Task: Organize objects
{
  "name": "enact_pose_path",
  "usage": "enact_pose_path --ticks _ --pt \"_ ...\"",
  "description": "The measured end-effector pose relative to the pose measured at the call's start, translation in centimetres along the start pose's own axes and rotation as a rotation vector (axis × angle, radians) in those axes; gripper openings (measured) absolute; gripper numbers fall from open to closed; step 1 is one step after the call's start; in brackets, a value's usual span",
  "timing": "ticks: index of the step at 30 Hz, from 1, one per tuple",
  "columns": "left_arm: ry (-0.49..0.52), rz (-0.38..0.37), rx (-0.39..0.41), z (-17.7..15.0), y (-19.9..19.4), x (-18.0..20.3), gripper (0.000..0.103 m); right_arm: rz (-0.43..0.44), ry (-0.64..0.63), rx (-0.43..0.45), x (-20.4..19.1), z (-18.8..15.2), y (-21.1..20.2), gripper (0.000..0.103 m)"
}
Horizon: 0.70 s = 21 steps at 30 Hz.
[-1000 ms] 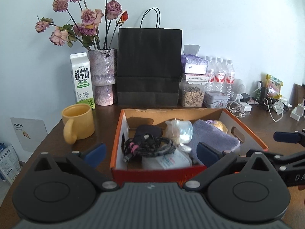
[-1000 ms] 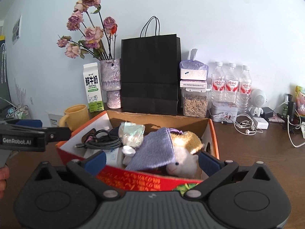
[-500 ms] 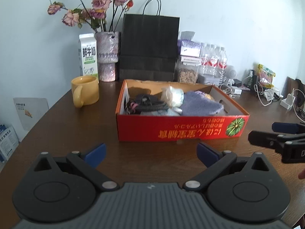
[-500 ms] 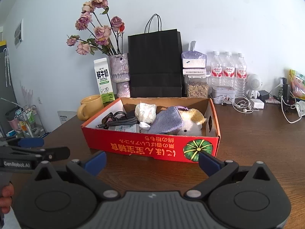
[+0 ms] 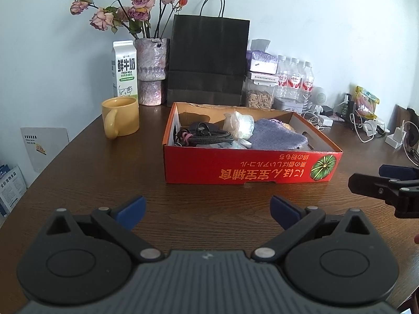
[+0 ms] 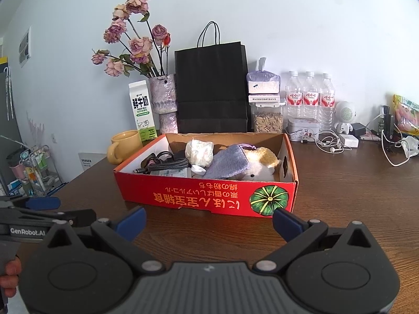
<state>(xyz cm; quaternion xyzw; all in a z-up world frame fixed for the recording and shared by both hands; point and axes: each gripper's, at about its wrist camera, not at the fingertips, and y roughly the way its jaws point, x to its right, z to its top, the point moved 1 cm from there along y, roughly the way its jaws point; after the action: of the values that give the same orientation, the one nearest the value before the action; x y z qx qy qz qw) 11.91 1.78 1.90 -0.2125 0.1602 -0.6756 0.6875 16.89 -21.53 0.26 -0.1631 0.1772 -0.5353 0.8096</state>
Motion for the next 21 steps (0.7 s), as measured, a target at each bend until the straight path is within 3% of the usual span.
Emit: enact_pose_path --ticks 21 --pt "0.007 -0.004 0.013 -0.02 -0.7 0.29 0.103 -0.001 -0.001 -0.001 -0.2 -0.2 -0.22 0.103"
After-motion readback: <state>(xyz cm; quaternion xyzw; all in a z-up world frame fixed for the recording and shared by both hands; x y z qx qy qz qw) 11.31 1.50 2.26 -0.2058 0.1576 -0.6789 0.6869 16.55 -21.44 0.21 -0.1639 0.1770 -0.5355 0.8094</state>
